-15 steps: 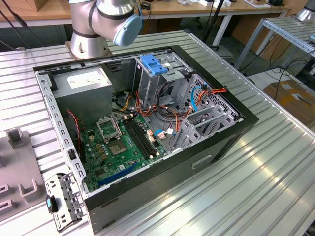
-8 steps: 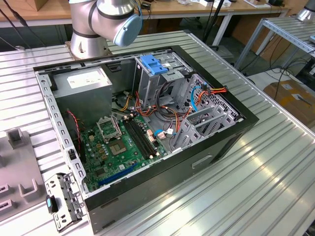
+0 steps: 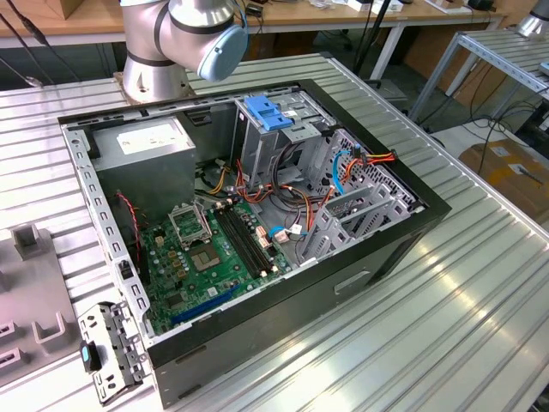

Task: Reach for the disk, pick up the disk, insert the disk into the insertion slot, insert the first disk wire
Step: 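Pick up the disk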

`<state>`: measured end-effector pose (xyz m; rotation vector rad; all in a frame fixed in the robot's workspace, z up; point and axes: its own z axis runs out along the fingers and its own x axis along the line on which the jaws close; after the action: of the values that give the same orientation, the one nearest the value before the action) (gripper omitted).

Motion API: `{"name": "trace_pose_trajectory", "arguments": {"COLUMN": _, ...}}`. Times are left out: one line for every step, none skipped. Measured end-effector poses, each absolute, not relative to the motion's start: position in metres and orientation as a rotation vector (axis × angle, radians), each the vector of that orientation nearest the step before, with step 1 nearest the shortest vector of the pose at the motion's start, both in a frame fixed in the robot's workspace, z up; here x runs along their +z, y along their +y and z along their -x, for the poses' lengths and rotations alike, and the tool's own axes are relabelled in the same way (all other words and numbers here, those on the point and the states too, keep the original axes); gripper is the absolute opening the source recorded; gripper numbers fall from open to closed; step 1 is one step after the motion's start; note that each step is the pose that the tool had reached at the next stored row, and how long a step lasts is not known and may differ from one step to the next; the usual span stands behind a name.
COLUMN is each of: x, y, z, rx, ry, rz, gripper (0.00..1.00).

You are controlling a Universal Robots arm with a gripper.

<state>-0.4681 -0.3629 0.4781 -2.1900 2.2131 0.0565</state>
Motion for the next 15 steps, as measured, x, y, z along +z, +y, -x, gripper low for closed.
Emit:
{"name": "trace_pose_trajectory", "arguments": {"x": 0.478, "y": -0.363, "z": 0.468, "rx": 0.057, "ry": 2.213, "rz": 2.190, "gripper": 0.37}}
{"name": "trace_pose_trajectory", "arguments": {"x": 0.478, "y": -0.363, "z": 0.468, "rx": 0.056, "ry": 2.213, "rz": 2.190, "gripper": 0.37}}
{"name": "trace_pose_trajectory", "arguments": {"x": 0.478, "y": -0.363, "z": 0.468, "rx": 0.056, "ry": 2.213, "rz": 2.190, "gripper": 0.37}}
{"name": "trace_pose_trajectory", "arguments": {"x": 0.478, "y": -0.363, "z": 0.466, "rx": 0.057, "ry": 2.213, "rz": 2.190, "gripper": 0.37}}
{"name": "trace_pose_trajectory", "arguments": {"x": 0.478, "y": -0.363, "z": 0.464, "rx": 0.056, "ry": 2.213, "rz": 2.190, "gripper": 0.37}}
{"name": "trace_pose_trajectory", "arguments": {"x": 0.478, "y": -0.363, "z": 0.462, "rx": 0.057, "ry": 2.213, "rz": 2.190, "gripper": 0.37}}
{"name": "trace_pose_trajectory", "arguments": {"x": 0.478, "y": -0.363, "z": 0.460, "rx": 0.057, "ry": 2.213, "rz": 2.190, "gripper": 0.37}}
{"name": "trace_pose_trajectory", "arguments": {"x": 0.478, "y": -0.363, "z": 0.457, "rx": 0.056, "ry": 2.213, "rz": 2.190, "gripper": 0.37}}
{"name": "trace_pose_trajectory", "arguments": {"x": 0.478, "y": -0.363, "z": 0.455, "rx": 0.056, "ry": 2.213, "rz": 2.190, "gripper": 0.37}}
{"name": "trace_pose_trajectory", "arguments": {"x": 0.478, "y": -0.363, "z": 0.451, "rx": 0.056, "ry": 2.213, "rz": 2.190, "gripper": 0.37}}
{"name": "trace_pose_trajectory", "arguments": {"x": 0.478, "y": -0.363, "z": 0.449, "rx": 0.057, "ry": 2.213, "rz": 2.190, "gripper": 0.37}}
{"name": "trace_pose_trajectory", "arguments": {"x": 0.478, "y": -0.363, "z": 0.444, "rx": 0.056, "ry": 2.213, "rz": 2.190, "gripper": 0.37}}
{"name": "trace_pose_trajectory", "arguments": {"x": 0.478, "y": -0.363, "z": 0.437, "rx": 0.057, "ry": 2.213, "rz": 2.190, "gripper": 0.37}}
{"name": "trace_pose_trajectory", "arguments": {"x": 0.478, "y": -0.363, "z": 0.431, "rx": 0.056, "ry": 2.213, "rz": 2.190, "gripper": 0.37}}
{"name": "trace_pose_trajectory", "arguments": {"x": 0.478, "y": -0.363, "z": 0.427, "rx": 0.057, "ry": 2.213, "rz": 2.190, "gripper": 0.37}}
